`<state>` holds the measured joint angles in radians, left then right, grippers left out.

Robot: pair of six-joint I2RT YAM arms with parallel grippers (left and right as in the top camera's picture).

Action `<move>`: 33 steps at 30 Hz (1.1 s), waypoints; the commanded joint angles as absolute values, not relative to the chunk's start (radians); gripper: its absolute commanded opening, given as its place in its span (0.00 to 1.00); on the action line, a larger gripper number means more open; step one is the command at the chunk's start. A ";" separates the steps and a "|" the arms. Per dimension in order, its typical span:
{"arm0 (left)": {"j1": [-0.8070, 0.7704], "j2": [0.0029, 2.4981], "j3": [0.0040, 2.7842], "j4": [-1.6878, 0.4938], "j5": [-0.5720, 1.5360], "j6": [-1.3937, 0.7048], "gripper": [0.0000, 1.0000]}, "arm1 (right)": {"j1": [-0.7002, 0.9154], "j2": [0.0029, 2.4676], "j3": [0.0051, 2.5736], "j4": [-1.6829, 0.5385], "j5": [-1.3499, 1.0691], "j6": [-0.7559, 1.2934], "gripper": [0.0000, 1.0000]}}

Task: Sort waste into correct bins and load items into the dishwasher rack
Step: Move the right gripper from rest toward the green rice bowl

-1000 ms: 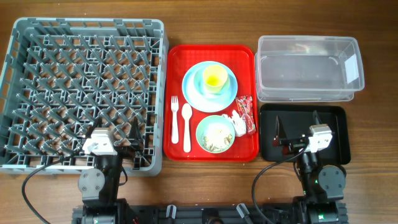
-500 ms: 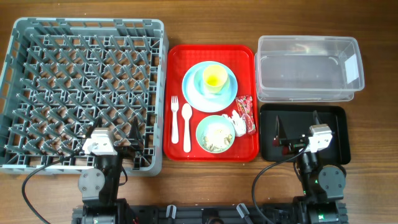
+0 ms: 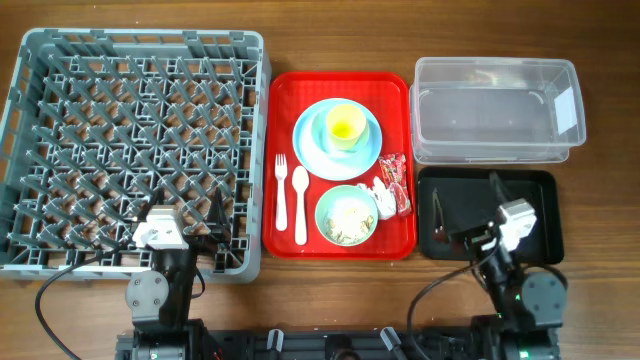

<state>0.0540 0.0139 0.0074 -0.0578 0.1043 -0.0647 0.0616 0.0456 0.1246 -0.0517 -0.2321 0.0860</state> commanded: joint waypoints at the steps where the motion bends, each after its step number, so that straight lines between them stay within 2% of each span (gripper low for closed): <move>1: 0.061 0.007 0.006 -0.065 0.130 -0.067 1.00 | 0.057 0.162 0.390 -0.147 -0.252 0.131 1.00; 3: 0.061 0.007 0.006 -0.065 0.130 -0.067 1.00 | 0.057 0.271 0.539 -0.243 -0.254 0.130 1.00; 6: 0.061 0.007 0.006 -0.065 0.130 -0.067 1.00 | 0.057 0.535 0.879 -0.546 -0.342 0.070 1.00; 9: 0.061 0.007 0.006 -0.065 0.130 -0.067 1.00 | 0.057 0.749 1.126 -0.771 -0.400 0.116 1.00; 12: 0.061 0.007 0.006 -0.065 0.131 -0.068 1.00 | 0.057 0.873 1.222 -0.886 -0.438 0.167 1.00; 15: 0.061 0.007 0.006 -0.065 0.131 -0.067 1.00 | 0.058 0.925 1.223 -0.932 -0.605 0.157 1.00; 17: 0.061 0.007 0.006 -0.065 0.130 -0.068 1.00 | 0.059 0.941 1.223 -0.962 -0.603 0.160 0.76; 18: 0.061 0.007 0.006 -0.065 0.131 -0.068 1.00 | 0.059 0.944 1.223 -0.985 -0.603 0.160 0.58; 20: 0.061 0.007 0.006 -0.065 0.131 -0.068 1.00 | 0.059 0.939 1.222 -1.044 -0.595 0.157 0.29; 24: 0.061 0.007 0.006 -0.065 0.130 -0.068 1.00 | 0.059 0.928 1.219 -1.180 -0.531 0.157 0.21; 33: 0.061 0.007 0.006 -0.065 0.130 -0.067 1.00 | 0.059 0.783 1.136 -1.237 -0.523 0.160 0.22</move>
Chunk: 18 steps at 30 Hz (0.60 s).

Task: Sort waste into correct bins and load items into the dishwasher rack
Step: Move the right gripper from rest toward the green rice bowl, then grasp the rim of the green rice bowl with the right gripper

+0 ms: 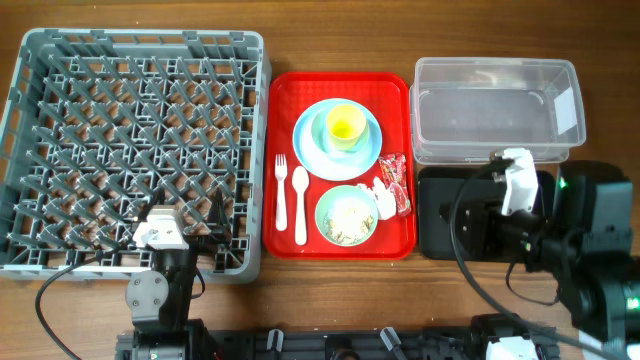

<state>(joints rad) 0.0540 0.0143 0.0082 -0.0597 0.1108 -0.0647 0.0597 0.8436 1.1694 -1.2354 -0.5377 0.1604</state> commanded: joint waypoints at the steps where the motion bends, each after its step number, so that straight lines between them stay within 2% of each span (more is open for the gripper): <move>1: 0.061 0.007 0.006 -0.065 0.130 -0.067 1.00 | 0.059 0.762 1.122 -1.237 -0.518 0.157 0.22; 5: 0.061 0.007 0.006 -0.065 0.130 -0.067 1.00 | 0.059 0.736 1.090 -1.255 -0.416 0.156 0.22; 9: 0.061 0.007 0.006 -0.062 0.131 -0.068 1.00 | 0.066 0.736 1.087 -1.253 -0.426 0.103 0.22; 12: 0.061 0.007 0.019 0.034 0.229 -0.079 1.00 | 0.102 0.740 1.087 -1.226 -0.425 0.097 0.22; 18: 0.061 0.056 0.314 -0.089 0.340 -0.199 1.00 | 0.276 0.887 1.087 -1.174 -0.392 0.104 0.23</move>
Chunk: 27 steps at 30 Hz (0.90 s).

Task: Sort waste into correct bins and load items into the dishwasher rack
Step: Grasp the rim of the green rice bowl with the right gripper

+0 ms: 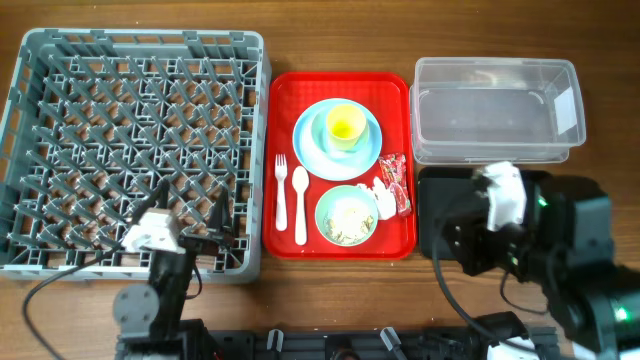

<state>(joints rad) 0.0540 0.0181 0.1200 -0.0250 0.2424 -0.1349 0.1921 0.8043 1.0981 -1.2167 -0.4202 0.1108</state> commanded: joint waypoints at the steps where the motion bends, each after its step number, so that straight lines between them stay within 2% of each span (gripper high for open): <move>1: 0.061 0.084 0.373 -0.140 0.363 -0.199 1.00 | 0.334 0.920 1.087 -1.139 -0.392 0.124 0.23; 4: 0.061 0.247 0.593 -0.405 0.395 -0.191 1.00 | 0.546 1.010 1.087 -1.001 -0.368 0.231 0.27; 7: 0.061 0.453 0.773 -0.661 0.480 -0.187 1.00 | 0.787 1.112 1.087 -0.886 -0.192 0.353 0.31; 10: 0.061 0.620 0.856 -0.826 0.566 -0.188 1.00 | 0.983 1.222 1.087 -0.834 0.007 0.371 0.33; 14: 0.061 0.754 0.858 -0.942 0.572 -0.188 1.00 | 1.061 1.328 1.087 -0.832 0.116 0.453 0.32; 18: 0.061 0.815 0.858 -0.983 0.567 -0.187 1.00 | 1.061 1.411 1.087 -0.823 0.116 0.501 0.33; 23: 0.061 0.796 0.858 -0.942 0.310 -0.188 1.00 | 1.061 1.509 1.087 -0.822 0.117 0.500 0.36; 27: 0.061 0.804 0.858 -0.901 0.233 -0.187 1.00 | 1.061 1.589 1.087 -0.789 0.152 0.497 0.37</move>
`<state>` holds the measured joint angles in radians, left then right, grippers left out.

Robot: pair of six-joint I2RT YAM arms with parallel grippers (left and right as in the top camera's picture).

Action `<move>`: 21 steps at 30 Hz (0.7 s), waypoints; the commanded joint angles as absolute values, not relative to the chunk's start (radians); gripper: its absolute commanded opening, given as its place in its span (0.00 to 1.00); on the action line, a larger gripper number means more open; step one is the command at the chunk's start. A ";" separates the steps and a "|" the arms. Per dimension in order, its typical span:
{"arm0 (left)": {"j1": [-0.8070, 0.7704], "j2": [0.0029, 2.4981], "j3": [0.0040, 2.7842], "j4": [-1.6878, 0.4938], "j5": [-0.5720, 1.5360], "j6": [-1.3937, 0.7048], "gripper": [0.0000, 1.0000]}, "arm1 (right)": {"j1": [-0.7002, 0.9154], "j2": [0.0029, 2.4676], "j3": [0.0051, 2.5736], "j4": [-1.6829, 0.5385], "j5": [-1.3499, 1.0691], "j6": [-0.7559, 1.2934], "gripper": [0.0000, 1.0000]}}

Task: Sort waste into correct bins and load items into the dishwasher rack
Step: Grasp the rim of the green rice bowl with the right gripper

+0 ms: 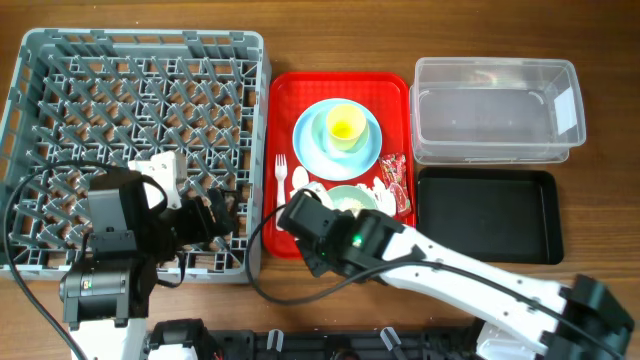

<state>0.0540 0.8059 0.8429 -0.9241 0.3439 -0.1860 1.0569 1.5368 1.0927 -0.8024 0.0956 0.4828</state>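
Observation:
A red tray (283, 100) holds a light-blue plate (315, 140) with a yellow cup (345, 124) on it. Also on it are a white fork (281, 170), a white spoon (300, 178), a green bowl (362, 196) of food scraps, and red and white wrappers (393, 185). My right gripper (298, 208) hangs over the lower ends of the fork and spoon. Its fingers are hidden under its own wrist. My left gripper (218, 208) hovers over the near right part of the grey dishwasher rack (140, 60), its dark fingers apart and holding nothing.
A clear plastic bin (495, 110) stands at the back right, with a black bin (490, 215) in front of it. The right arm (460, 280) stretches from the near right corner across to the tray, covering part of the bowl.
The right arm has moved from above the black bin to the tray, its gripper now over the cutlery. The left arm has risen and reached further over the rack's near right part.
Both arms rested low at the table's near edge, the right one over the black bin. The right arm then stood raised above that bin while the left stayed put. Then the left began lifting. Now the right is at the tray and the left is over the rack.

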 commanded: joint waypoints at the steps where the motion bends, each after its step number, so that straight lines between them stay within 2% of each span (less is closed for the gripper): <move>1: 0.061 0.806 0.858 -0.897 0.193 -0.188 1.00 | 1.061 1.604 1.087 -0.791 0.181 0.498 0.37; 7: 0.065 0.824 0.857 -0.886 -0.005 -0.319 1.00 | 1.061 1.620 1.048 -0.751 0.187 0.498 0.37; 11: 0.065 0.846 0.855 -0.863 -0.016 -0.330 1.00 | 1.061 1.620 0.929 -0.600 0.188 0.497 0.36; 15: 0.065 0.900 0.855 -0.876 -0.012 -0.330 0.96 | 1.050 1.620 0.921 -0.575 0.211 0.465 0.36; 16: 0.065 0.914 0.855 -0.879 -0.012 -0.330 0.98 | 1.050 1.620 0.921 -0.568 0.211 0.449 0.36; 18: 0.065 0.952 0.855 -0.880 -0.012 -0.330 1.00 | 1.050 1.620 0.921 -0.557 0.211 0.440 0.27; 21: 0.065 1.003 0.855 -0.879 -0.013 -0.330 1.00 | 1.050 1.620 0.921 -0.546 0.210 0.419 0.25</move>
